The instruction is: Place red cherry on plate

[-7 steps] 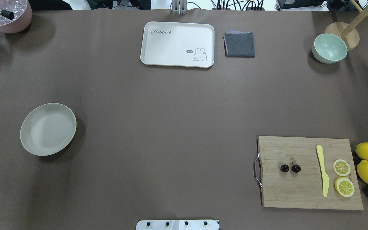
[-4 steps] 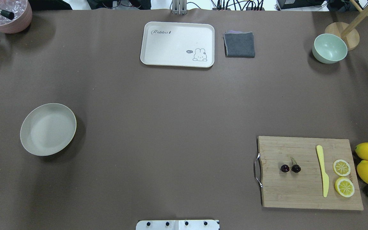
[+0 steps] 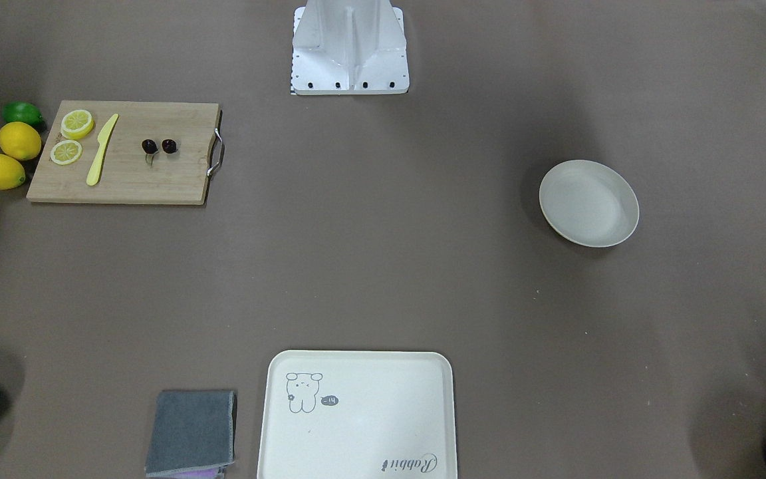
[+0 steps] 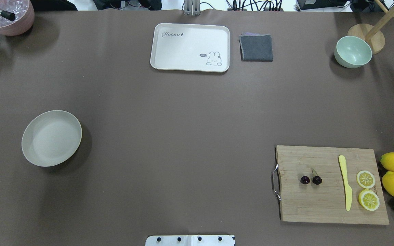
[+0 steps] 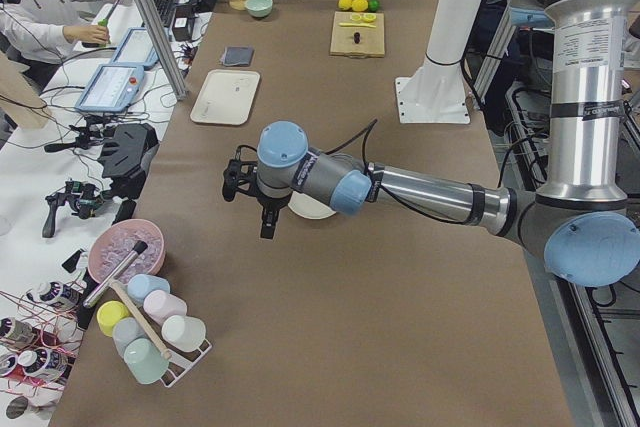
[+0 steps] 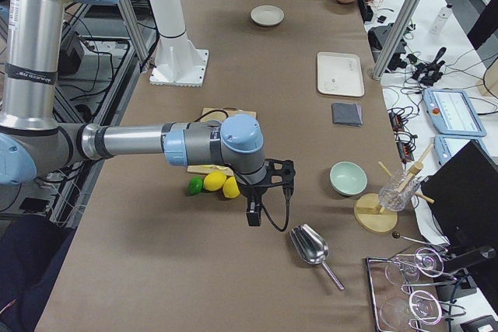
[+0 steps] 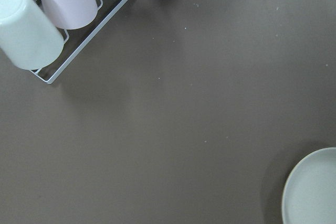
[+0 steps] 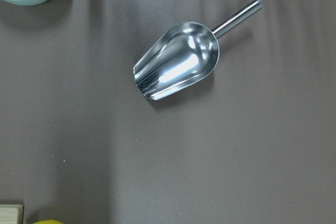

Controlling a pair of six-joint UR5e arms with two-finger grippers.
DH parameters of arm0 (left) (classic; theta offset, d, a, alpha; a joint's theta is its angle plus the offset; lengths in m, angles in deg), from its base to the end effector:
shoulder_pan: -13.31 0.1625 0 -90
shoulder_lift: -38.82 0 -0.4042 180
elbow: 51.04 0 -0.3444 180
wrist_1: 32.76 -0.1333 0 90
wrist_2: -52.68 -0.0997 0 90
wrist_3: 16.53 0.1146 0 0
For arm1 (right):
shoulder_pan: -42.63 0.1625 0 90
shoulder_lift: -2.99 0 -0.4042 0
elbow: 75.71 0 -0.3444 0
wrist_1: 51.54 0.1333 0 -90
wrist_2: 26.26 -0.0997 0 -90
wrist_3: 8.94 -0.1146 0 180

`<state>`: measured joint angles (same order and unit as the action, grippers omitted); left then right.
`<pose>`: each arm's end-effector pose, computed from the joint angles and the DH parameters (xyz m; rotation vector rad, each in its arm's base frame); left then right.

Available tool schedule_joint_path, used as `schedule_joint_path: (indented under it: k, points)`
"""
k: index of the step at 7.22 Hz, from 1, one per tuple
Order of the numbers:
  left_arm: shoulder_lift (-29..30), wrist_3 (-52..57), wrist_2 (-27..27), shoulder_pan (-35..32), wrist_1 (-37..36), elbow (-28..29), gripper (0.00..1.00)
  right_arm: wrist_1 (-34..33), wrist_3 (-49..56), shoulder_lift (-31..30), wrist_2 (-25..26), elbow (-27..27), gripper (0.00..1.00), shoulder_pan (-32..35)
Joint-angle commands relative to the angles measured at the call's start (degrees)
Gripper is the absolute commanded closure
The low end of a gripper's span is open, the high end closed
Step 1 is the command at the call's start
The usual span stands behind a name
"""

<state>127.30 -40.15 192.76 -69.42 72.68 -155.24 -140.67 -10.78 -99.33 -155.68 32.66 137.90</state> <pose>0.0116 -0.4500 0.5088 0.2139 0.9454 -0.0483 0.0939 -0.3588 0.5970 0.1365 -0.6835 0.0775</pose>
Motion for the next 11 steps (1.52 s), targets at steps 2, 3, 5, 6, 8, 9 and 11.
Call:
schedule_joint_path:
  k: [2, 3, 5, 6, 8, 9, 11]
  points:
    - [3.72, -8.61, -2.86, 16.59, 5.87, 2.84, 0.03, 0.1, 0.0, 0.1, -0.48, -0.1, 0.0, 0.0]
    - [3.72, -10.63, -3.32, 20.28, 14.36, 8.52, 0.03, 0.1, 0.0, 0.01, -1.52, -0.01, 0.0, 0.0]
    - [3.72, -15.28, -7.08, 24.08, 32.29, 20.04, 0.03, 0.19, 0.0, 0.1, -1.62, 0.08, 0.0, 0.0]
    - [3.63, -17.14, -7.19, 25.23, 37.16, 22.87, 0.03, 0.19, 0.0, 0.1, -1.54, 0.08, 0.0, 0.0]
    - [3.01, -23.98, -8.49, 27.25, 42.45, 22.99, 0.08, 0.28, 0.17, 0.1, -1.54, 0.43, 0.0, 0.09]
    - [3.01, -24.36, -8.51, 27.53, 43.0, 22.9, 0.12, 0.28, 0.26, 0.19, -1.54, 0.34, 0.0, 0.09]
    - [2.49, -24.19, -8.59, 27.7, 43.27, 23.25, 0.51, 0.28, 0.26, 0.19, -1.54, 0.34, 0.0, 0.09]
